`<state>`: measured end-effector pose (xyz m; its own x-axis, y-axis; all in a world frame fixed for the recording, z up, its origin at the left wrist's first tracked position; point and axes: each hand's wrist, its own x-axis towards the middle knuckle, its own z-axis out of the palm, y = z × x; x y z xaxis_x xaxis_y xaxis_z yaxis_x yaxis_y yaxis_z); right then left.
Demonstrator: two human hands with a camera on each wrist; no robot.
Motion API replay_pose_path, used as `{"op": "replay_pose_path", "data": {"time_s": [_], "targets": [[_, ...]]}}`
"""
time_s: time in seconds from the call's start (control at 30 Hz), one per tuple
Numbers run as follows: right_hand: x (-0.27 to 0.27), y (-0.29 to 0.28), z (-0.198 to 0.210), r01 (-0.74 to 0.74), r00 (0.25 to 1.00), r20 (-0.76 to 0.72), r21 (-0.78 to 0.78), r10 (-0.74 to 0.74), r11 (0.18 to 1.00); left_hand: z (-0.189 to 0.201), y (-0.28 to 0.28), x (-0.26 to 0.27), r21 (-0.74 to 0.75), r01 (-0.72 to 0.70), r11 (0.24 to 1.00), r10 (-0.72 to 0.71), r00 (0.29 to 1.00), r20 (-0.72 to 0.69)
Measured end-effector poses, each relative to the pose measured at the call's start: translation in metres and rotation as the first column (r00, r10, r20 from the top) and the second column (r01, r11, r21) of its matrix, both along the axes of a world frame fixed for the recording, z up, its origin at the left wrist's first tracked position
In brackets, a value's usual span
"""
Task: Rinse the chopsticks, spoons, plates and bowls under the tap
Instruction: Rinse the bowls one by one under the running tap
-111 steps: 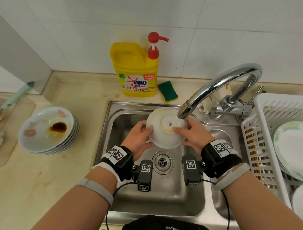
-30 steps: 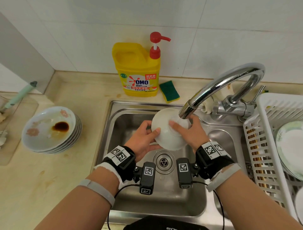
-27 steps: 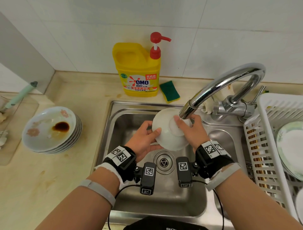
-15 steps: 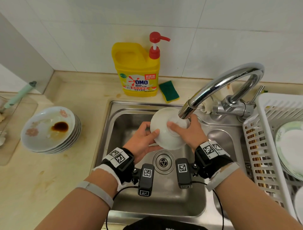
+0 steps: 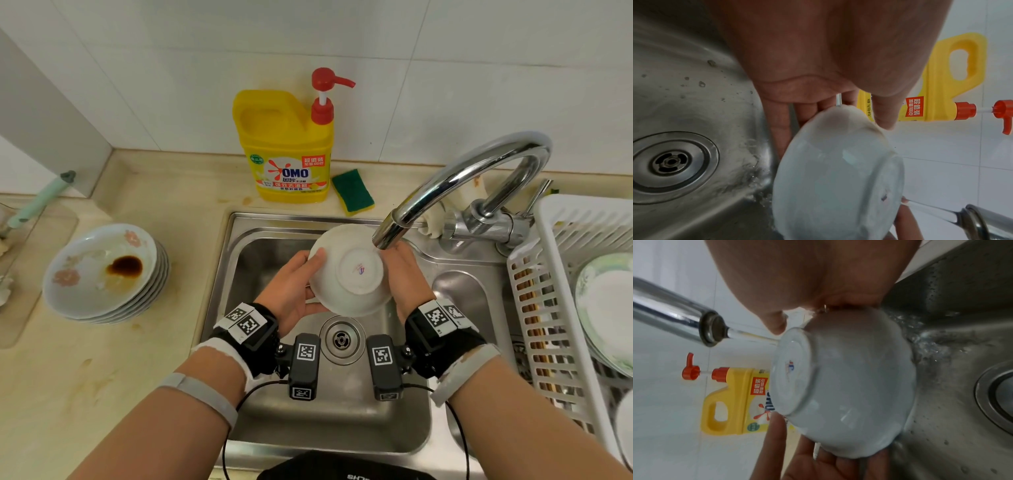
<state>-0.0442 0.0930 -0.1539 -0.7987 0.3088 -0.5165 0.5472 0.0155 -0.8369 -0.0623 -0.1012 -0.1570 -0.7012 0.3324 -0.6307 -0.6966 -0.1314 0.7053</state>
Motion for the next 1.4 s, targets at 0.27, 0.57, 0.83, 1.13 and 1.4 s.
{"op": "replay_pose_path", "data": {"time_s": [0.27, 0.57, 0.83, 1.13, 1.4], "targets": [[-0.008, -0.016, 0.006, -0.187, 0.981, -0.02, 0.153, 0.192, 0.97, 0.005, 0.0, -0.002, -0.006, 0.032, 0.999, -0.033, 0.994, -0.108], [-0.012, -0.023, 0.01, -0.021, 0.996, 0.093, 0.03, 0.018, 0.999, 0.004, -0.004, 0.003, 0.135, -0.012, 0.991, 0.028, 0.993, -0.116], [-0.012, -0.025, 0.007, 0.035, 0.99, 0.136, 0.009, -0.035, 0.999, -0.002, -0.006, 0.008, 0.194, -0.023, 0.981, 0.035, 0.998, -0.056], [-0.007, -0.028, 0.015, -0.022, 0.999, 0.049, 0.115, 0.016, 0.993, 0.003, -0.008, 0.003, -0.005, 0.11, 0.994, -0.109, 0.987, -0.117], [-0.007, -0.031, 0.022, -0.001, 0.994, 0.112, -0.025, 0.004, 1.0, 0.002, -0.009, 0.006, 0.145, 0.001, 0.989, 0.011, 0.997, -0.083]]}}
